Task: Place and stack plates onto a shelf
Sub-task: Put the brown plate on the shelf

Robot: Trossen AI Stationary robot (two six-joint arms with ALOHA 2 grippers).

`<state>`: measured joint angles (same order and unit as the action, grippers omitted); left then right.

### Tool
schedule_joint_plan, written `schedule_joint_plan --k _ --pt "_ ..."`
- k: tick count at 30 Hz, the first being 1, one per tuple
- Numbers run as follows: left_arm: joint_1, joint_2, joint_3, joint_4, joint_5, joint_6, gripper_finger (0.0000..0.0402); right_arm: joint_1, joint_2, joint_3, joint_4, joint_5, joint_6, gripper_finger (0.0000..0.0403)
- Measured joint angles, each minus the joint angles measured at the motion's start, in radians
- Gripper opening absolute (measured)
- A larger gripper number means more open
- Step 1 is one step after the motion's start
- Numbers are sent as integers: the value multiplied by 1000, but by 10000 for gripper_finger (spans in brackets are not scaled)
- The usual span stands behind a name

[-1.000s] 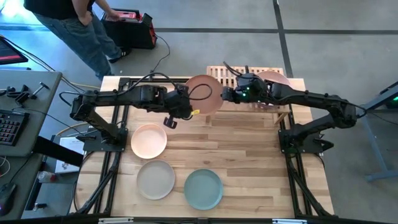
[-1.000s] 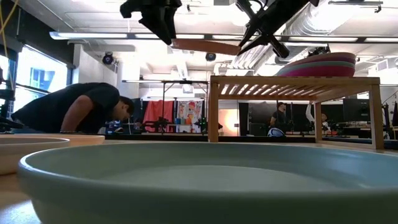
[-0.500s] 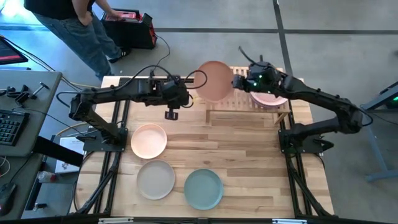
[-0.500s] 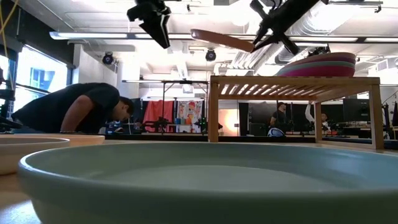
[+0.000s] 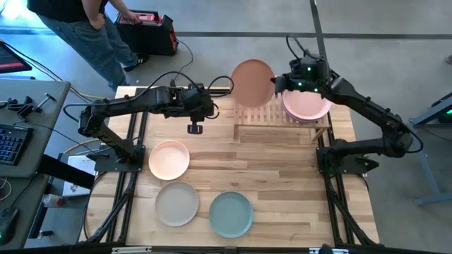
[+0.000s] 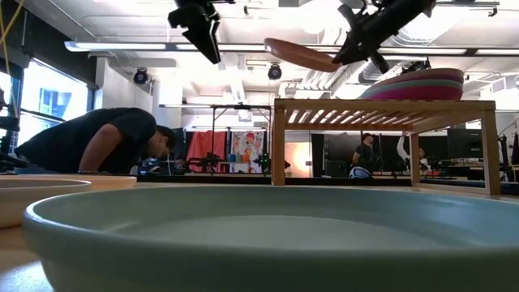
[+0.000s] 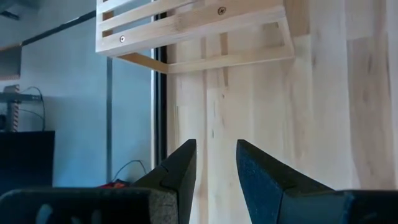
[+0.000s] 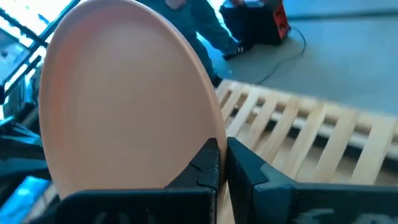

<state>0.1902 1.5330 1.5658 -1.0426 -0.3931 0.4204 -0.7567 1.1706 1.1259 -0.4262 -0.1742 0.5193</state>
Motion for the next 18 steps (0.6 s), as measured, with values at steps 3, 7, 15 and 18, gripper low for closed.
schedule_joint_plan --k 3,7,15,18 --pt "0 0 0 1 23 -23 104 -47 0 0 6 -42 -106 0" --pt "0 0 0 1 53 -63 104 -98 0 0 6 -88 -227 0" --pt "0 0 0 1 53 -81 104 -148 0 0 9 -111 -492 0" --pt "0 0 0 1 53 -103 104 -148 2 0 30 -111 -518 0"
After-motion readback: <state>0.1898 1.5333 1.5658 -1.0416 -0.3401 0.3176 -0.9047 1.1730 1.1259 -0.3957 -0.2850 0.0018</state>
